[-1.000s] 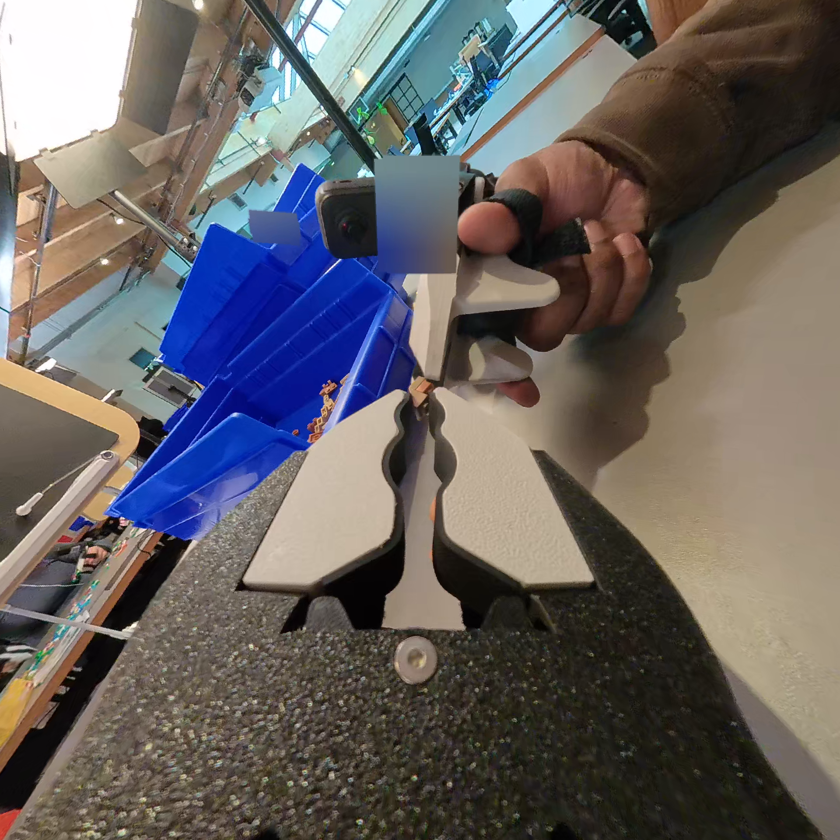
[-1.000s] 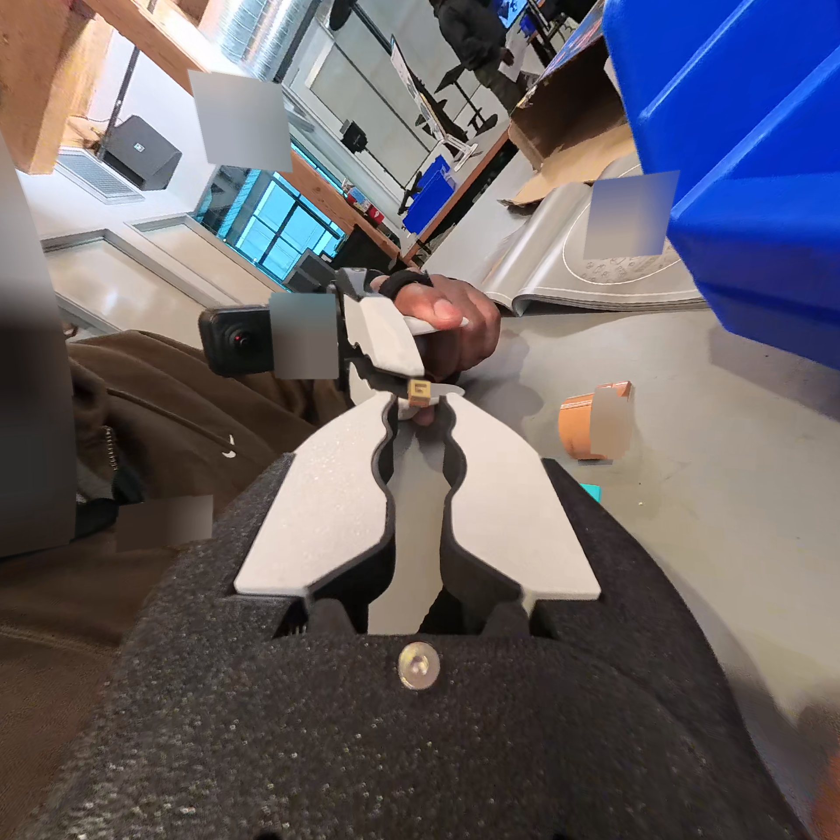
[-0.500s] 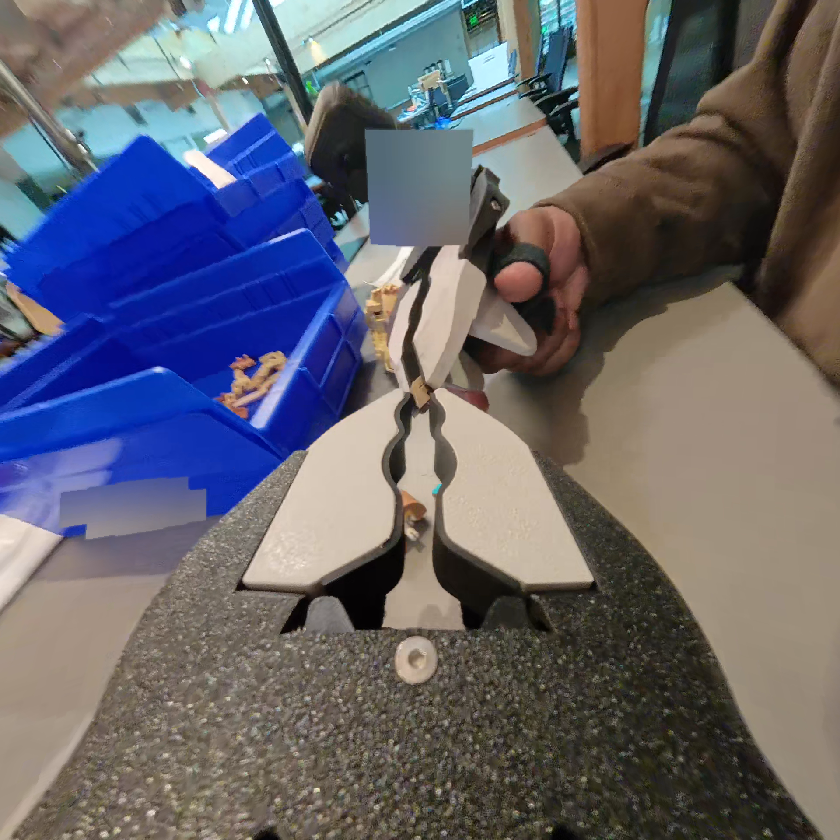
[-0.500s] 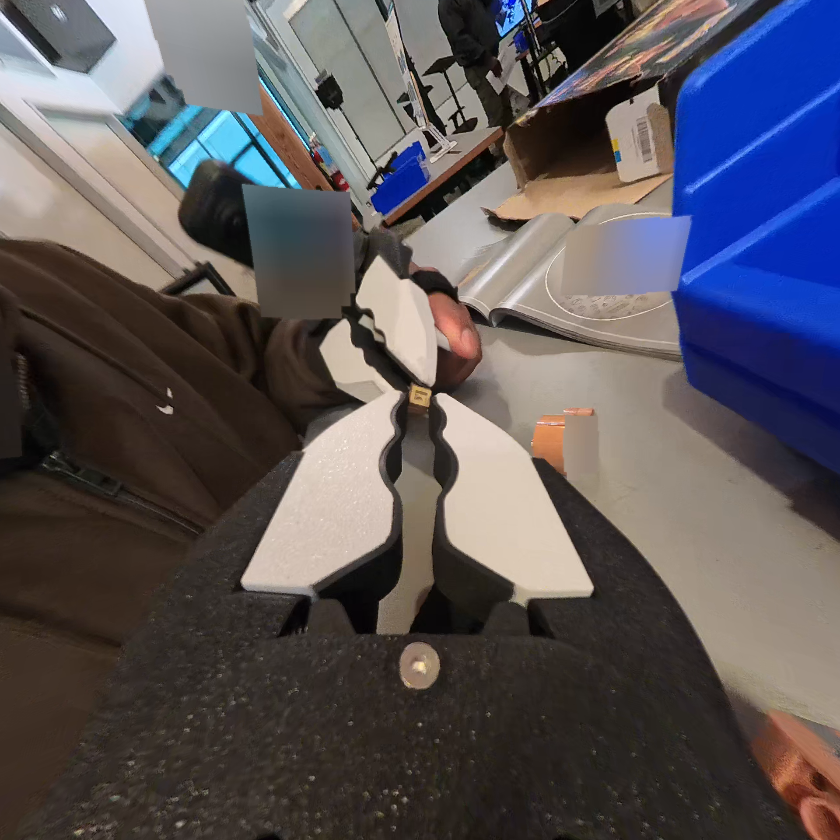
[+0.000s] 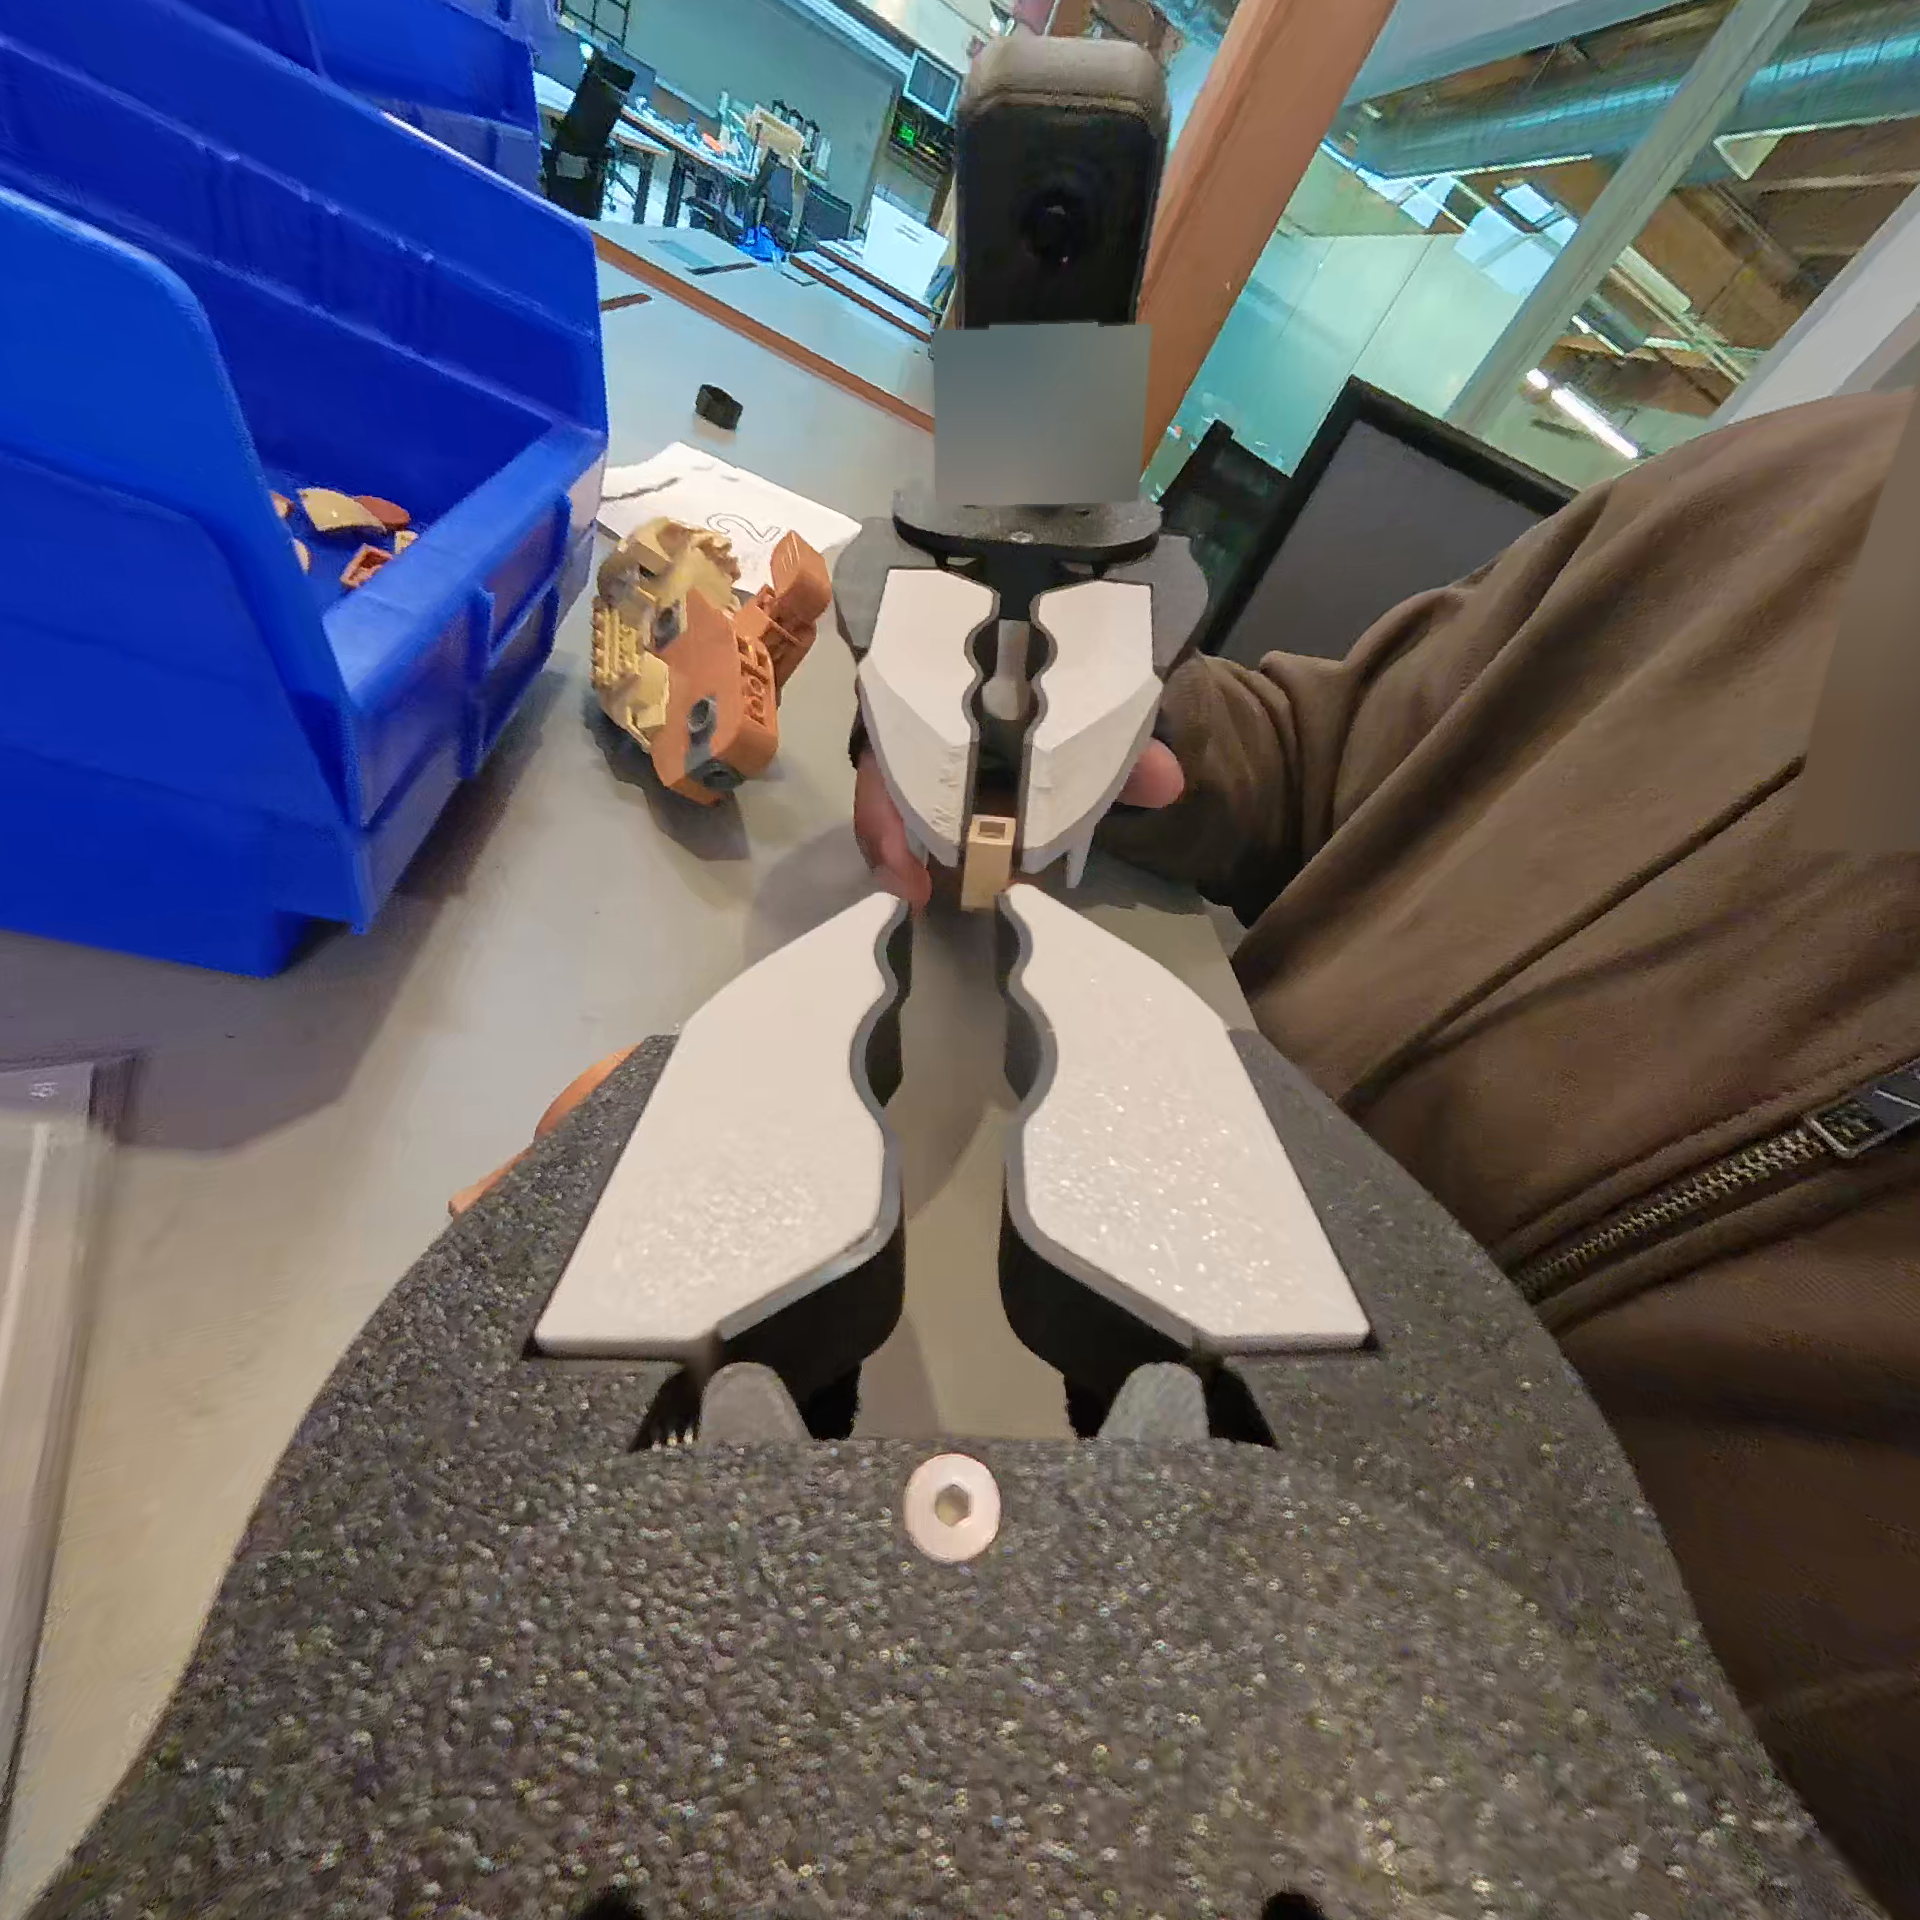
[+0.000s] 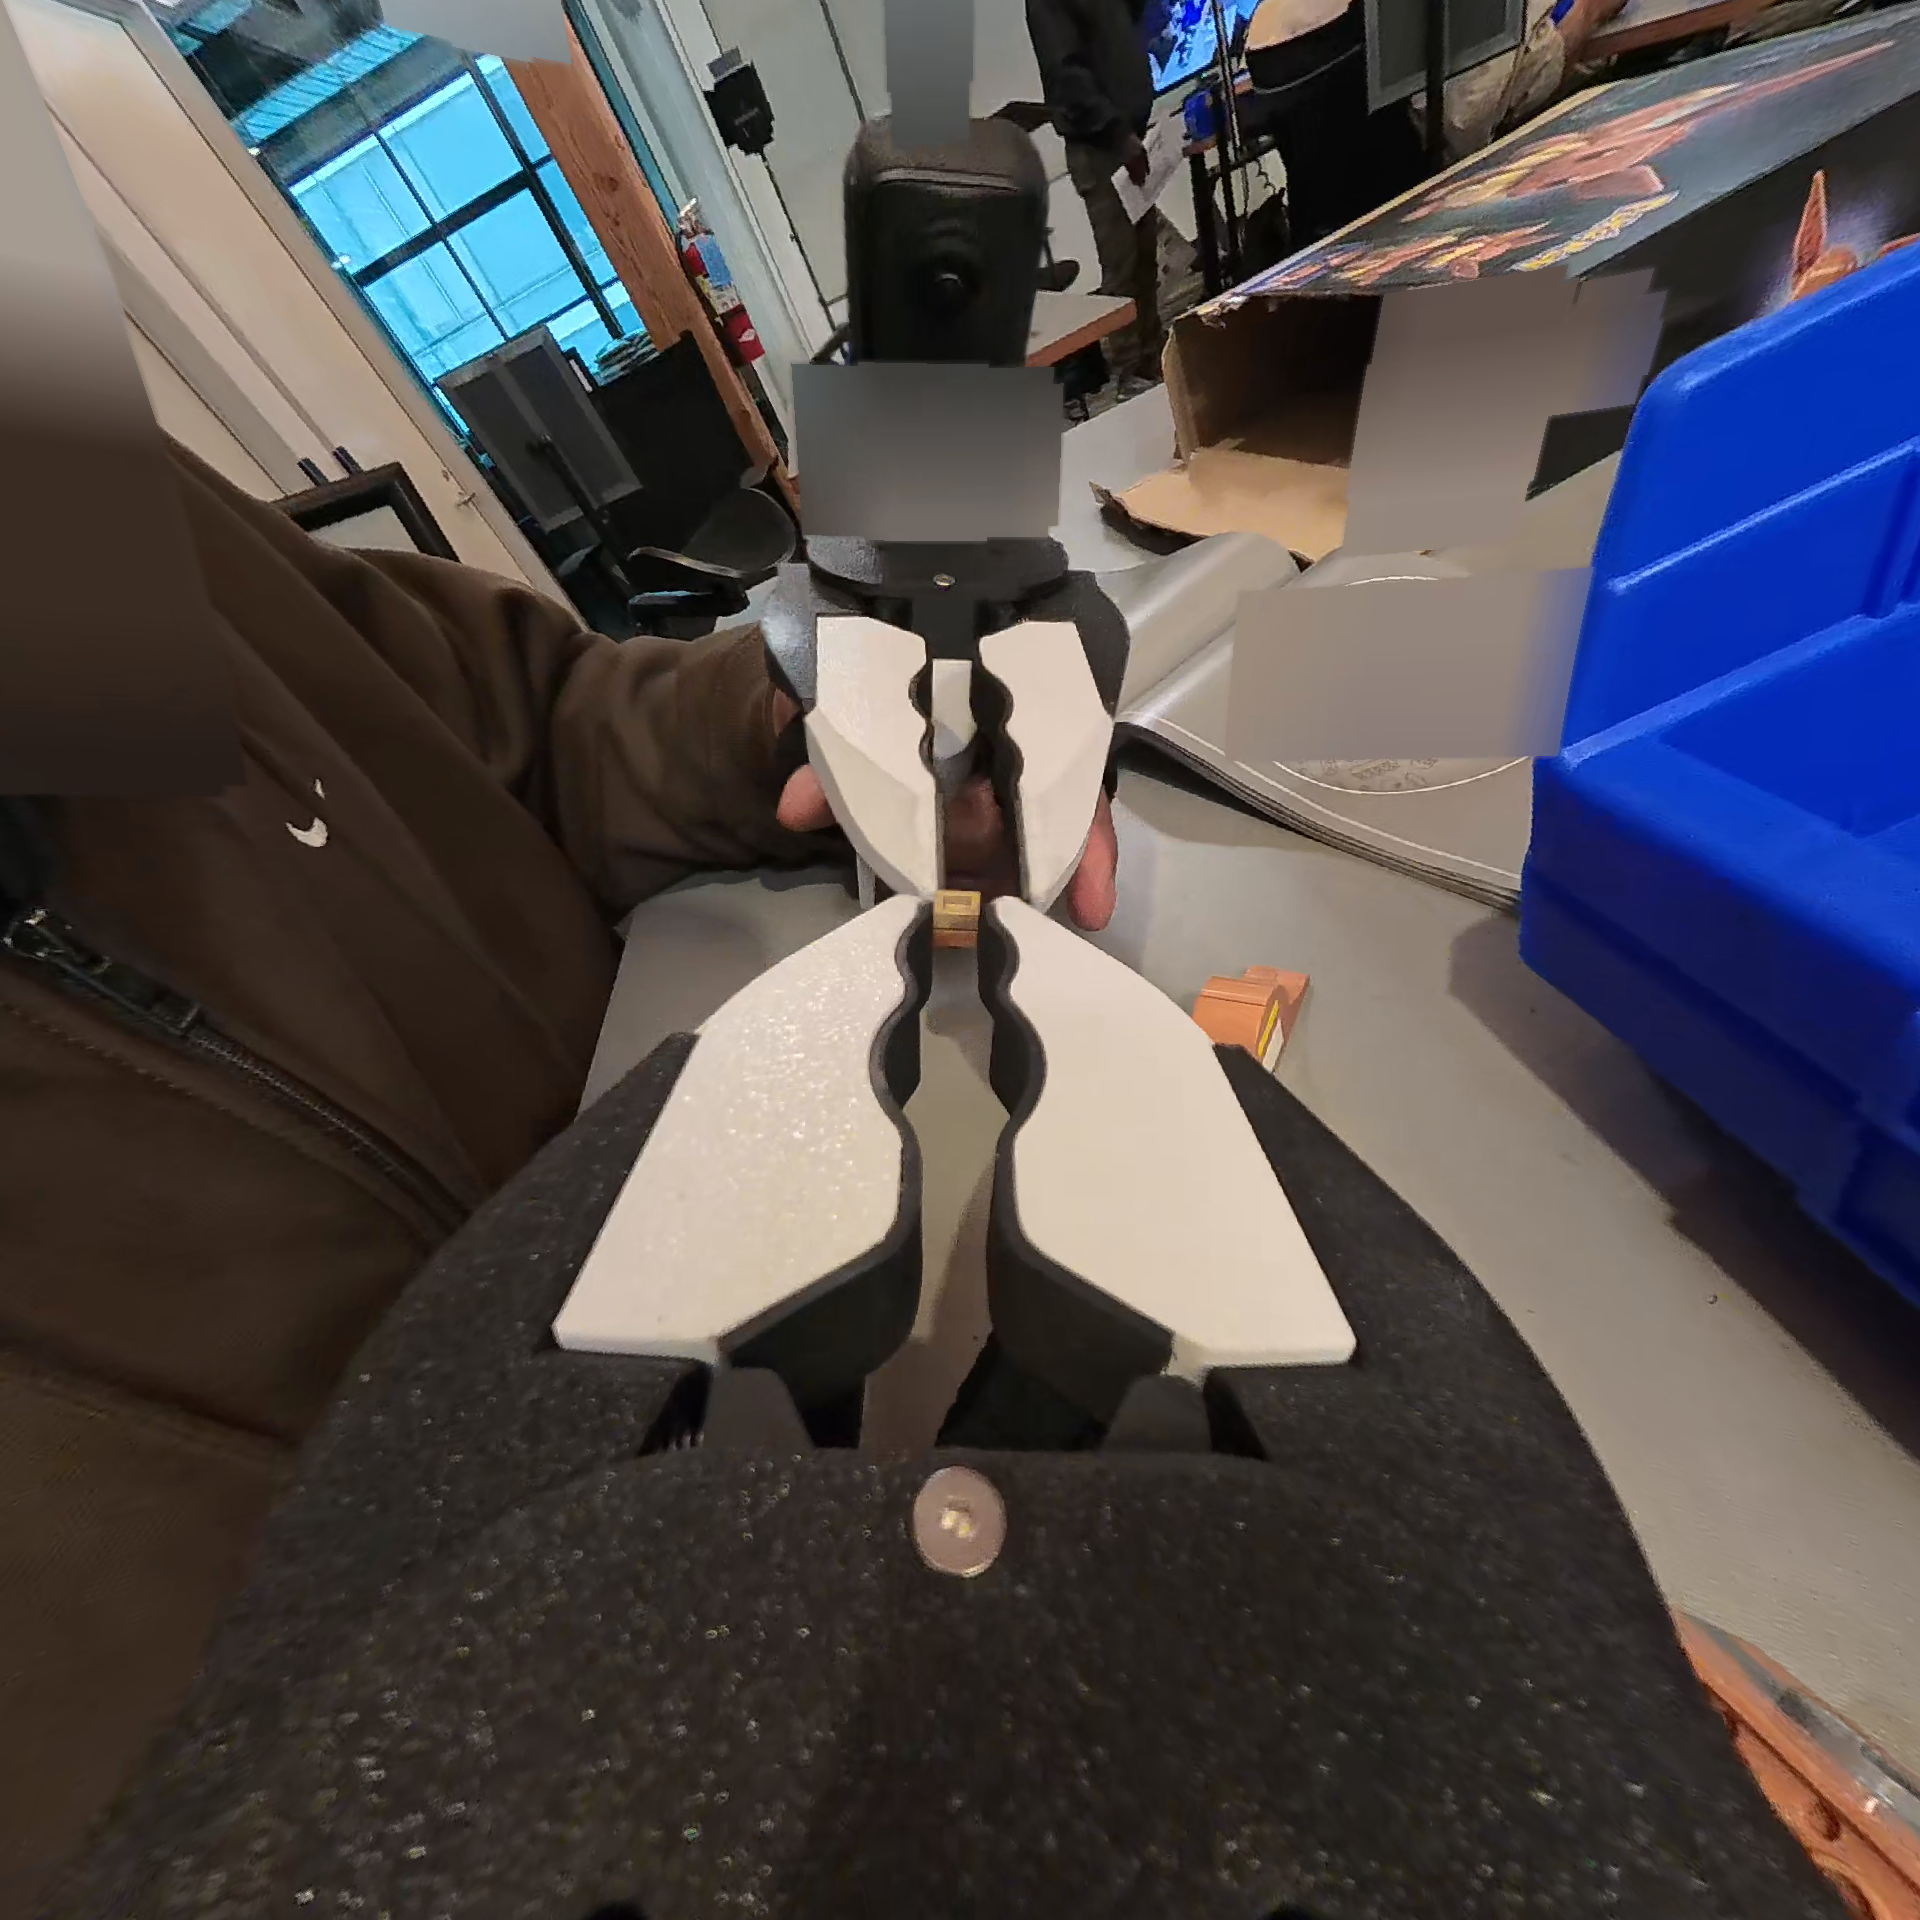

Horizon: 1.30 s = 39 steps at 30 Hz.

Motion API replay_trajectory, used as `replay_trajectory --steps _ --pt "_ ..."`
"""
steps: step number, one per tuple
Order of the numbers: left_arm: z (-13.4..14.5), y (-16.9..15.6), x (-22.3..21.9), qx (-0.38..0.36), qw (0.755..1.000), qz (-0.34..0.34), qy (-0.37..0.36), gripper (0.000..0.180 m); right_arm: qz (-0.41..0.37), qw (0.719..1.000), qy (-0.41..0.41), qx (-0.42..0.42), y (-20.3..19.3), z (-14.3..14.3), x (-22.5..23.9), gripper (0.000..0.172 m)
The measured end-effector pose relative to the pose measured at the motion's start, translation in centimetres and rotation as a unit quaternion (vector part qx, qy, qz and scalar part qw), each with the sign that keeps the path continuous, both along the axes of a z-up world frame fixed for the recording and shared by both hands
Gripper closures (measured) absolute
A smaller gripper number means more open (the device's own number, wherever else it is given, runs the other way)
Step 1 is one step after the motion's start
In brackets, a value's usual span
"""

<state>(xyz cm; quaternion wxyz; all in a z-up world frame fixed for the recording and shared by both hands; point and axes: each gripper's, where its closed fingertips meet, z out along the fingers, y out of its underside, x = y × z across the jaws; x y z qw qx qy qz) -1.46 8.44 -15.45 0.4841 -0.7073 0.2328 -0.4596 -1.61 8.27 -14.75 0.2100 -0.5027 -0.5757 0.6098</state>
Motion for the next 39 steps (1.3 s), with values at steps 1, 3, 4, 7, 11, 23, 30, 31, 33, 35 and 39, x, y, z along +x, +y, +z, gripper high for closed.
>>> replay_trajectory --steps 1,3,4,7,11,23,30,31,33,35,39 --pt "0.0 0.0 0.0 0.004 1.0 0.002 0.005 0.166 -0.001 1.0 -0.002 -0.002 0.1 0.0 0.0 0.164" --pt "0.0 0.0 0.1 0.009 1.0 0.002 0.01 0.167 -0.001 1.0 -0.003 -0.007 0.1 -0.1 0.0 0.164" --pt "0.0 0.0 0.1 0.009 1.0 0.001 0.009 0.168 -0.001 1.0 -0.003 -0.009 0.1 -0.1 0.0 0.164" --pt "0.1 0.0 0.1 0.009 1.0 0.001 0.004 0.167 -0.003 1.0 -0.004 -0.017 0.1 0.0 -0.1 0.164" --pt "0.1 -0.2 0.3 0.014 1.0 -0.008 0.004 0.166 -0.004 1.0 -0.007 -0.021 0.1 -0.1 -0.2 0.164" --pt "0.0 -0.1 0.6 0.031 0.999 0.002 0.019 0.172 0.0 0.999 -0.009 -0.041 -0.1 -0.1 -0.3 0.163" --pt "0.1 -0.3 0.9 -0.003 1.0 -0.013 -0.015 0.173 0.009 1.0 -0.007 -0.02 -0.3 0.0 0.0 0.164" --pt "0.2 -0.3 0.9 -0.016 0.999 -0.018 -0.029 0.173 0.009 1.0 -0.004 -0.016 -0.3 0.0 0.1 0.164" --pt "0.3 -0.5 1.0 -0.04 0.998 -0.026 -0.051 0.173 0.013 1.0 0.0 -0.01 -0.4 0.1 0.1 0.164" --pt "0.3 -0.5 1.1 -0.055 0.996 -0.031 -0.06 0.173 0.017 1.0 0.003 0.0 -0.5 0.0 0.2 0.164" --pt "0.3 -0.7 1.3 -0.085 0.992 -0.043 -0.084 0.173 0.023 0.999 0.012 0.025 -0.6 0.0 0.4 0.163"
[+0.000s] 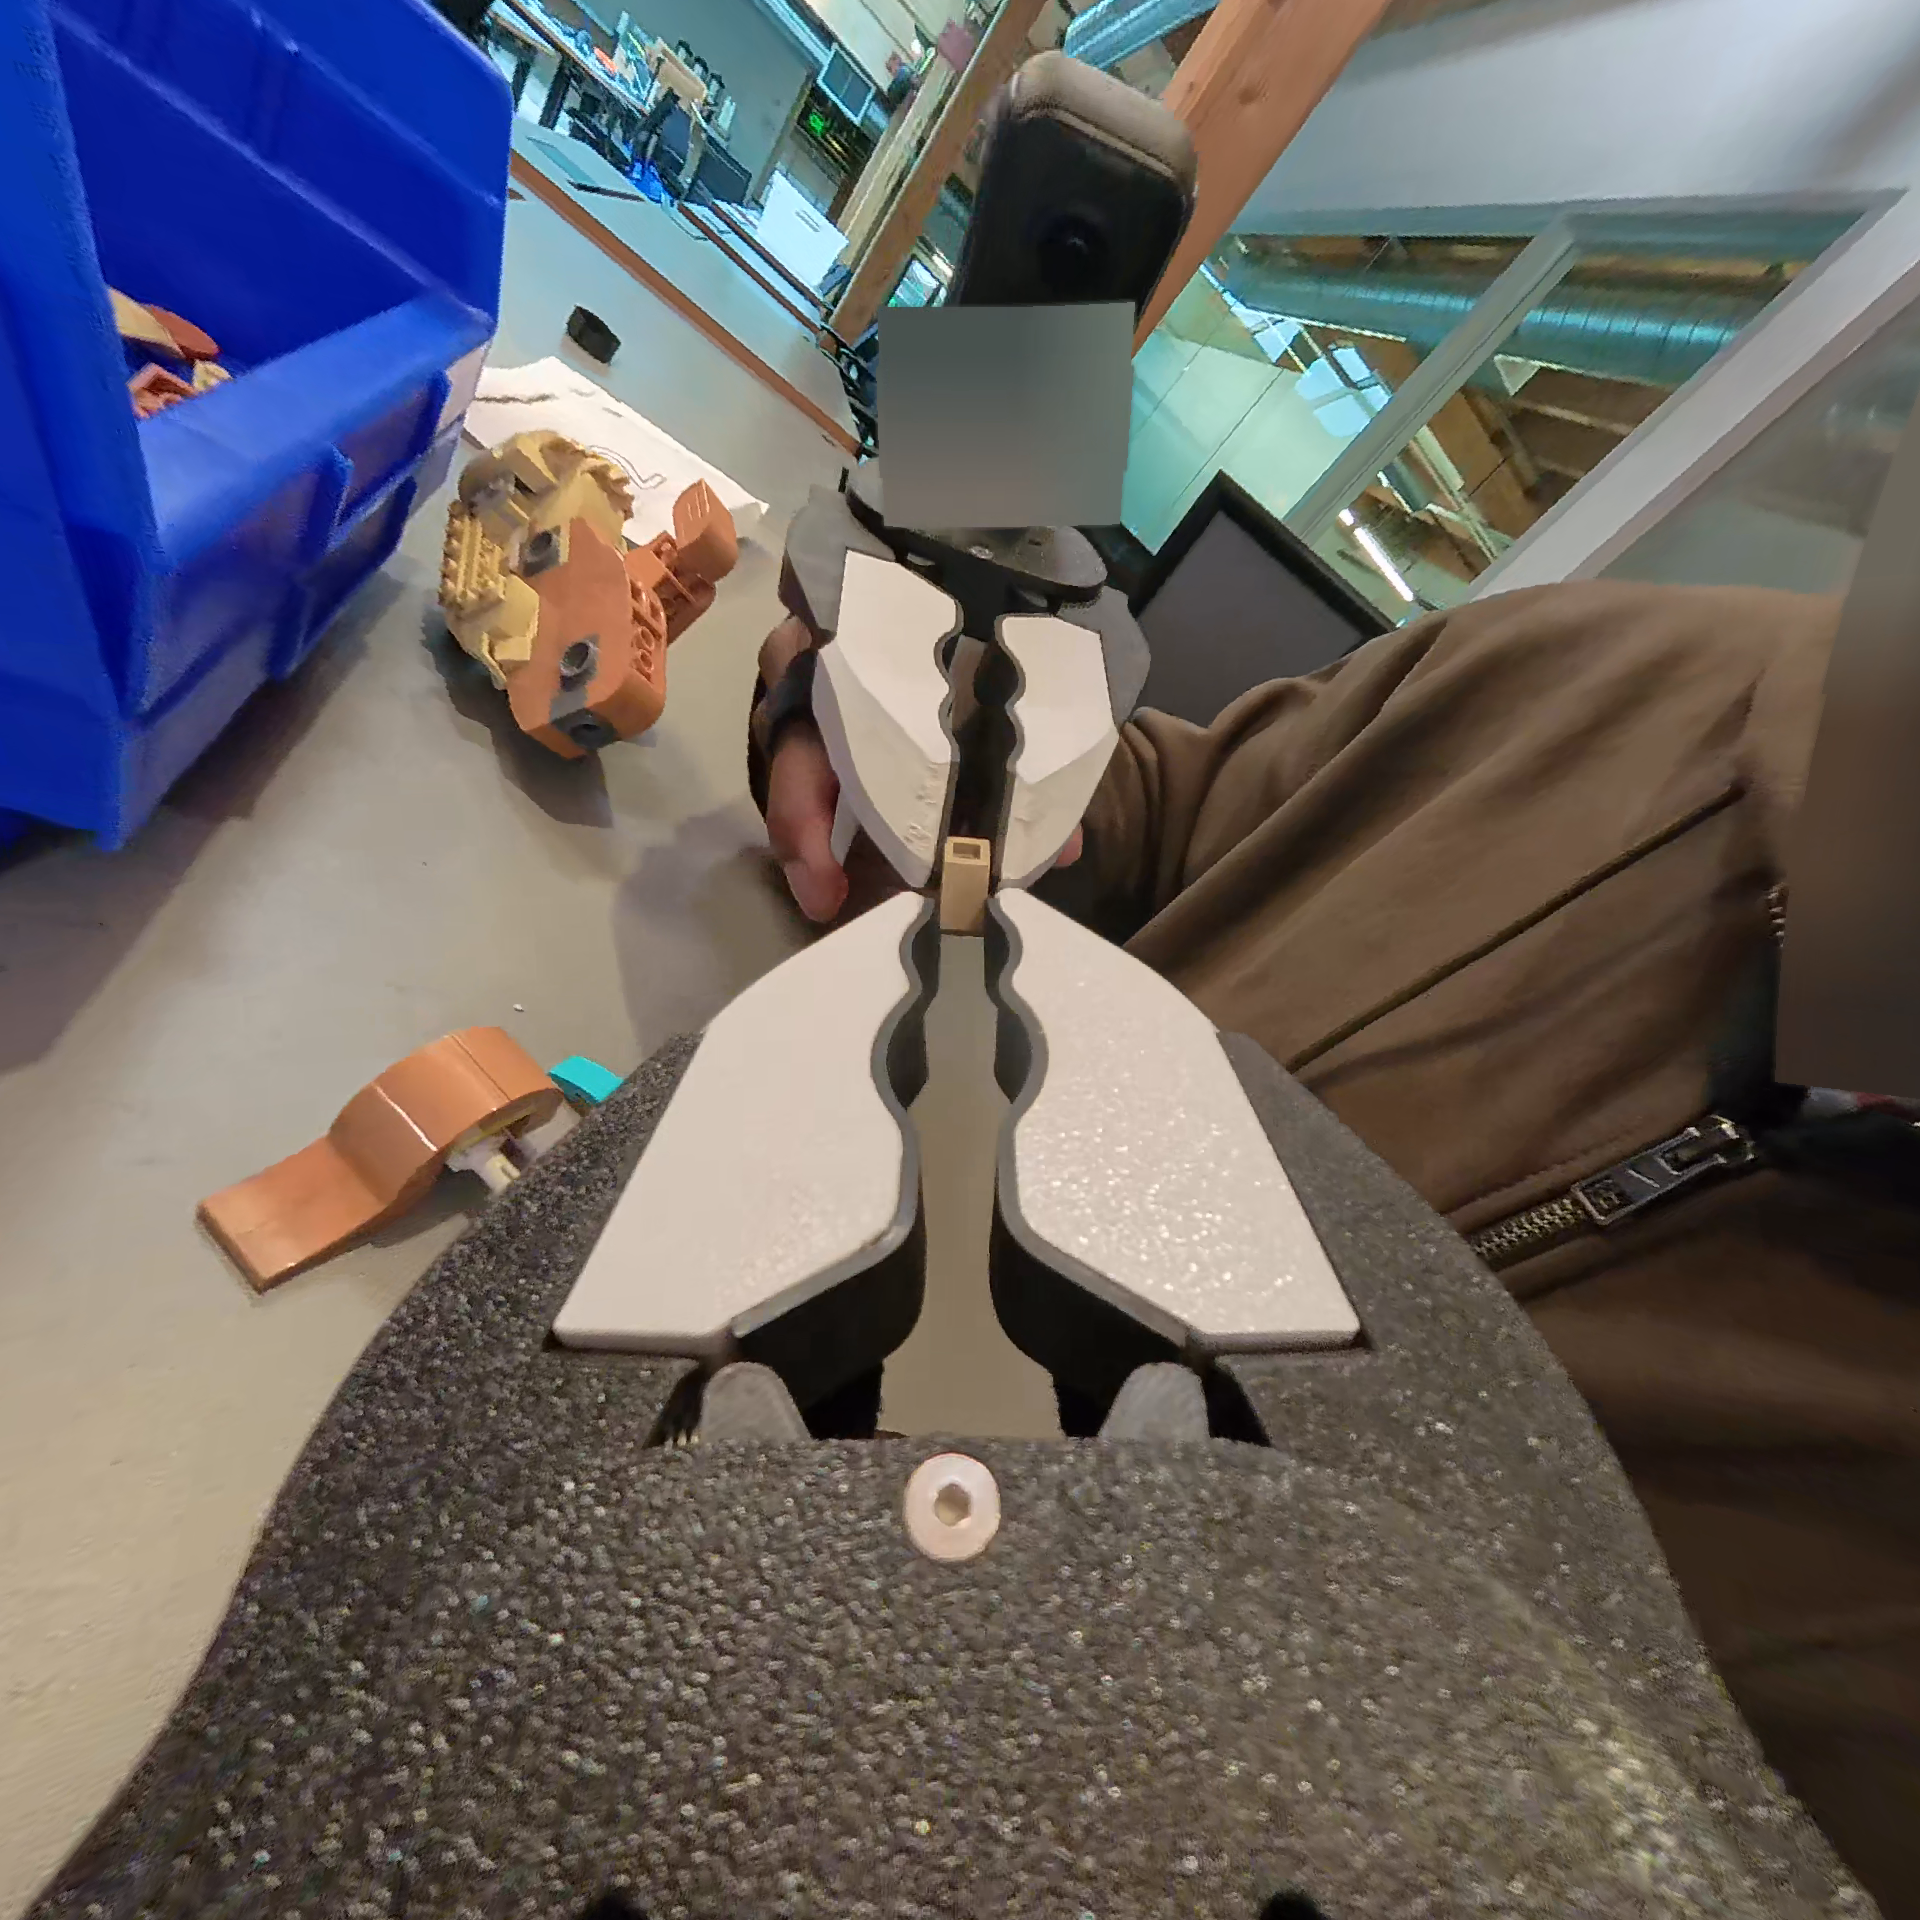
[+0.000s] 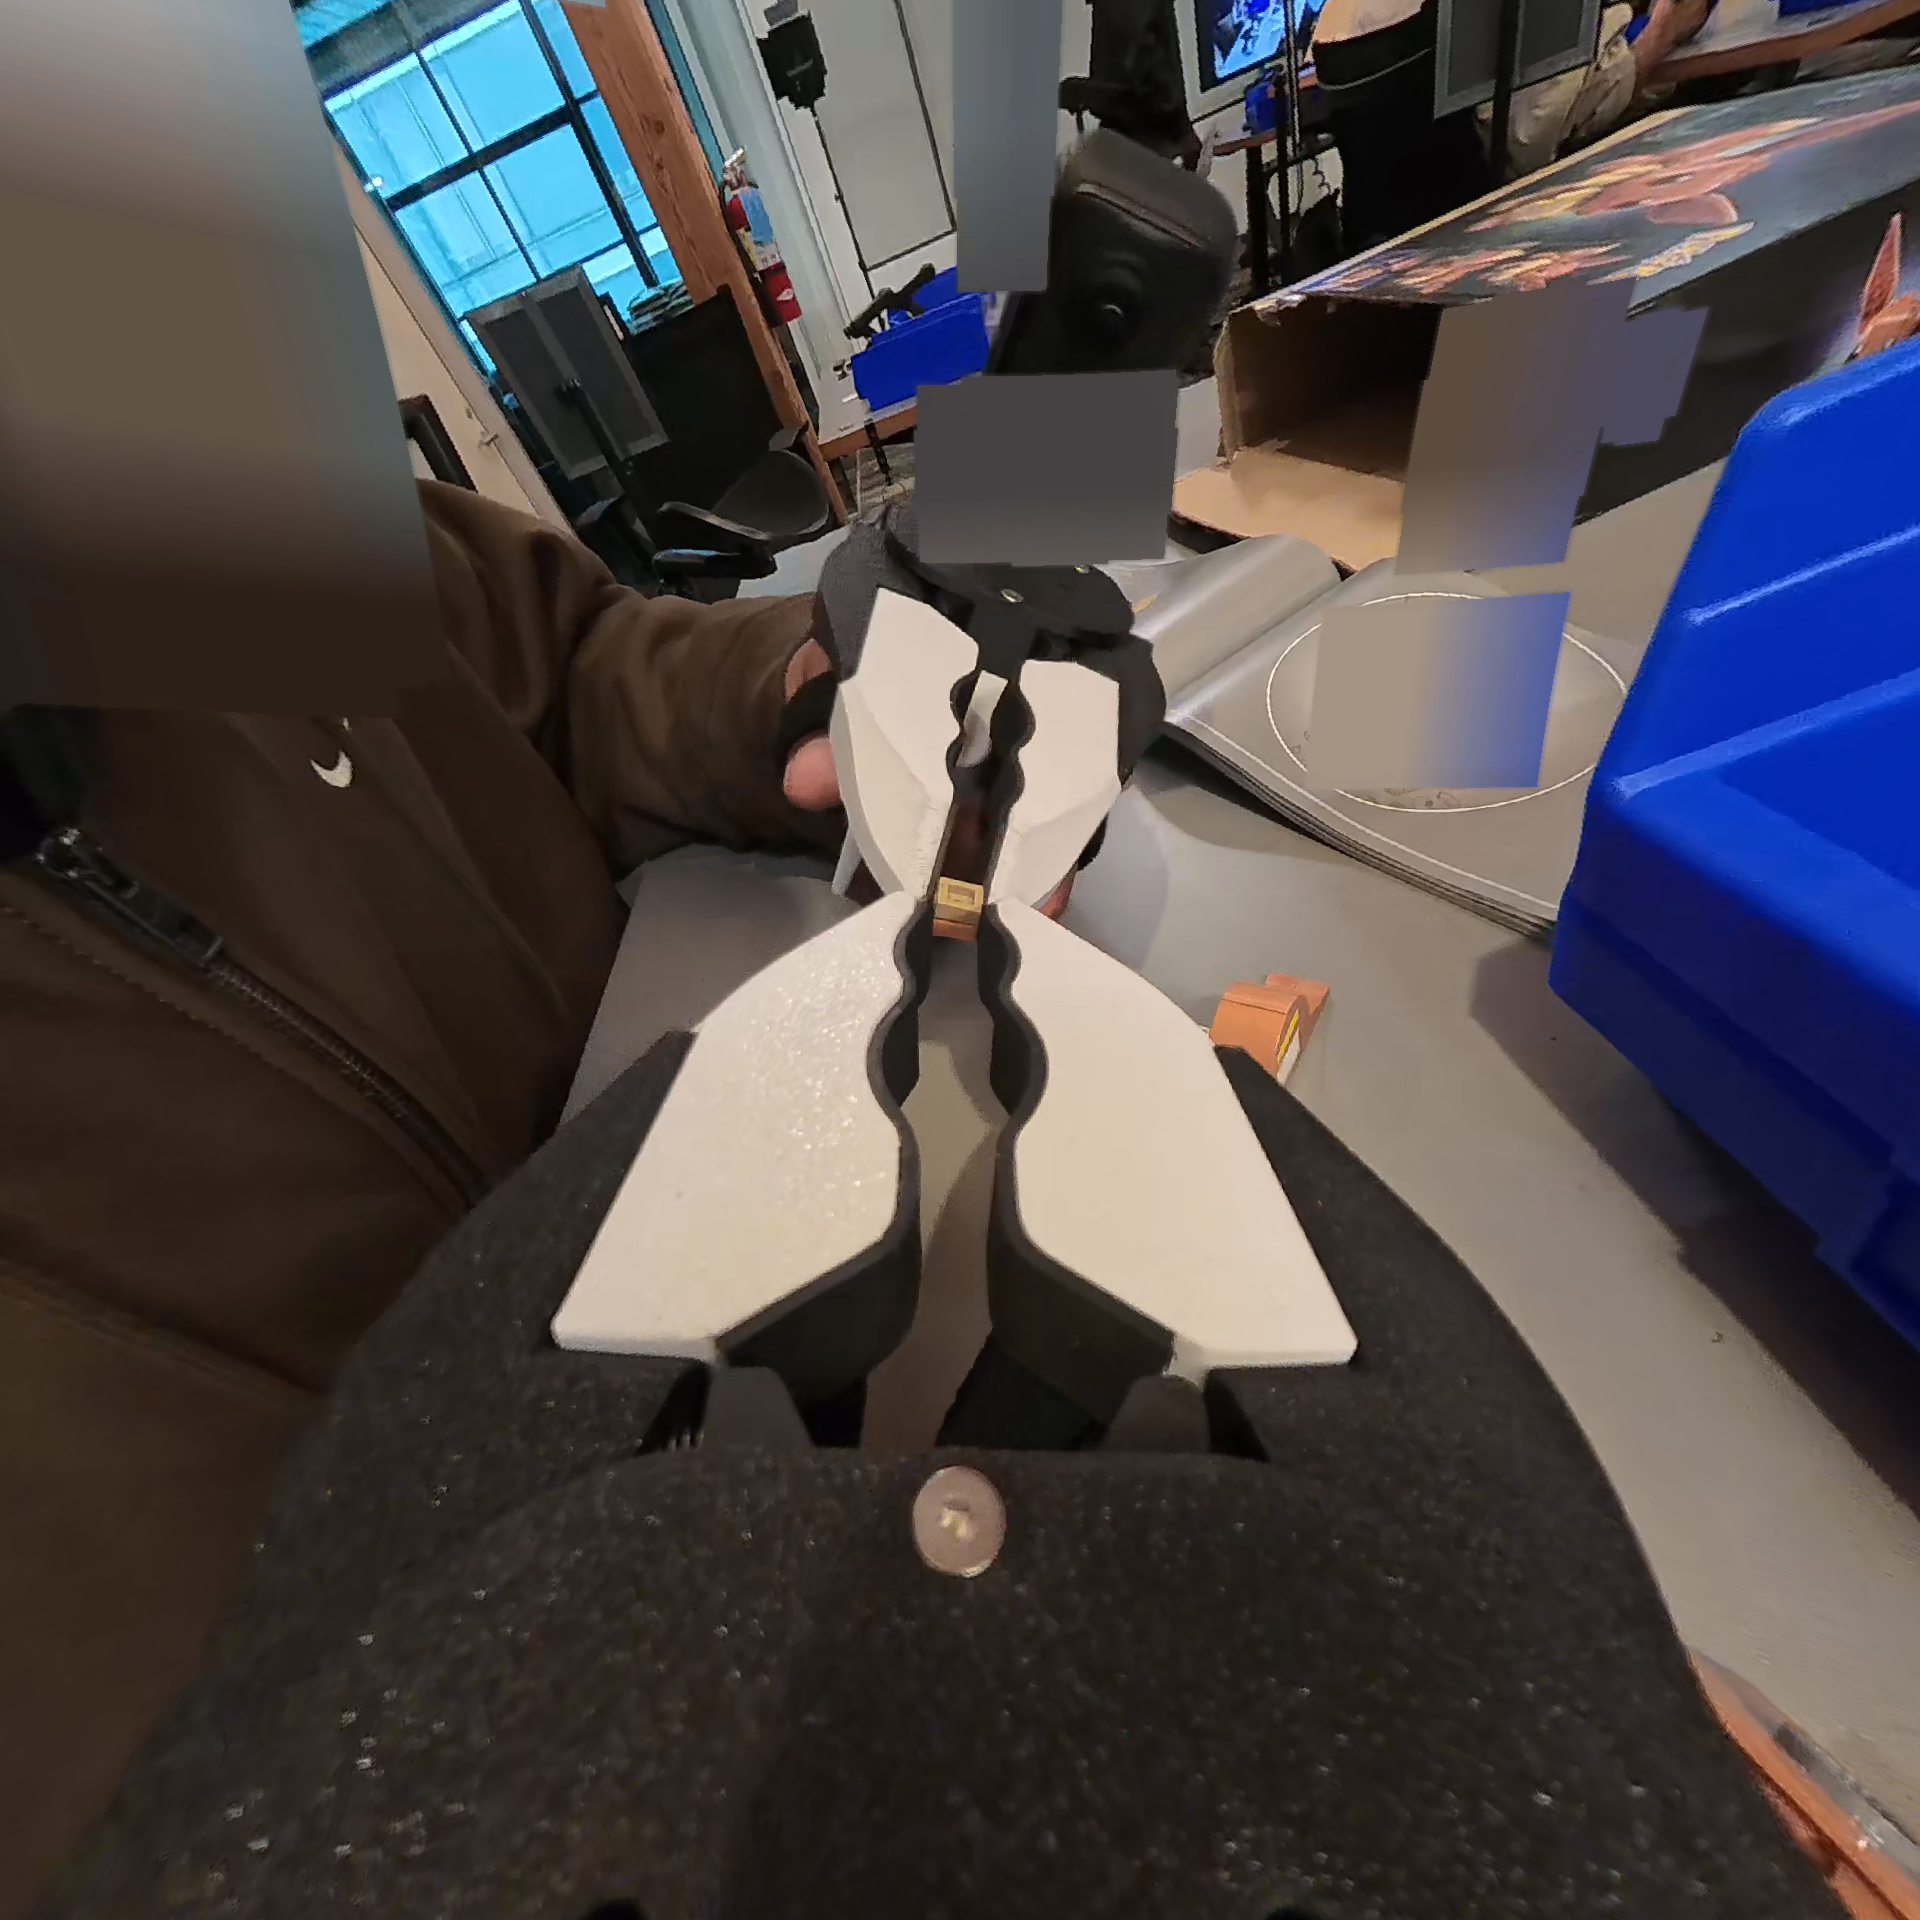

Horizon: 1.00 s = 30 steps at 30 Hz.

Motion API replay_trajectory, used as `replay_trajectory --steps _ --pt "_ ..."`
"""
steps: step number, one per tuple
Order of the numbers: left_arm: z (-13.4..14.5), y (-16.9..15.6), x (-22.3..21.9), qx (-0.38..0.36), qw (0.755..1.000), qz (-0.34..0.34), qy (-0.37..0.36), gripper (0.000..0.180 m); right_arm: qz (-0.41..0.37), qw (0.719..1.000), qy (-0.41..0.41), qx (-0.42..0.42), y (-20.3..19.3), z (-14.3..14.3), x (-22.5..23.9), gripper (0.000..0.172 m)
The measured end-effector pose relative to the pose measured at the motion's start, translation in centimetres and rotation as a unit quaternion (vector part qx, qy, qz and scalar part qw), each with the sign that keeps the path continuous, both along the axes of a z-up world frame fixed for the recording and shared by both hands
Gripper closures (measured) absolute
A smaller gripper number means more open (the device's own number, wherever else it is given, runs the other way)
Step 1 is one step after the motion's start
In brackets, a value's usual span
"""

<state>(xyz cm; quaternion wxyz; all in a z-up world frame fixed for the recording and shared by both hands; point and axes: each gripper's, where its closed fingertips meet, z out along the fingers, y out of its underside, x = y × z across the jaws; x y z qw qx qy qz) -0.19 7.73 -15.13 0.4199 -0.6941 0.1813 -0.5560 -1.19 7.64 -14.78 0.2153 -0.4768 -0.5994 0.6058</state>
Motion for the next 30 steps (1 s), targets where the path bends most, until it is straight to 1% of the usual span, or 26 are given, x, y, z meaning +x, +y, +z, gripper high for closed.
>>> replay_trajectory --steps 6,10,13,16,19,26,30 --pt "0.05 -0.12 0.1 -0.039 0.999 -0.014 -0.032 0.173 0.001 0.999 0.011 0.045 -0.09 -0.15 0.17 0.163" --pt "0.1 -0.01 0.01 -0.036 0.999 -0.009 -0.033 0.173 -0.006 0.999 0.008 0.037 0.04 -0.08 0.07 0.162" --pt "0.16 0.33 -0.2 -0.003 1.0 0.013 -0.012 0.173 -0.016 1.0 -0.004 0.002 0.35 0.04 -0.13 0.162" --pt "0.42 0.56 -0.4 0.035 0.999 0.03 0.006 0.173 -0.025 0.999 -0.014 -0.025 0.71 0.12 -0.24 0.158" --pt "0.5 0.69 -0.6 0.037 0.999 0.033 0.003 0.173 -0.029 0.999 -0.022 -0.036 0.83 0.08 -0.28 0.158" --pt "0.13 0.86 -0.58 0.06 0.996 0.045 0.038 0.173 -0.024 0.997 -0.027 -0.065 0.6 0.25 -0.29 0.16" --pt "-0.04 0.82 -0.45 0.069 0.995 0.046 0.054 0.173 -0.027 0.997 -0.032 -0.07 0.7 0.05 -0.38 0.164"
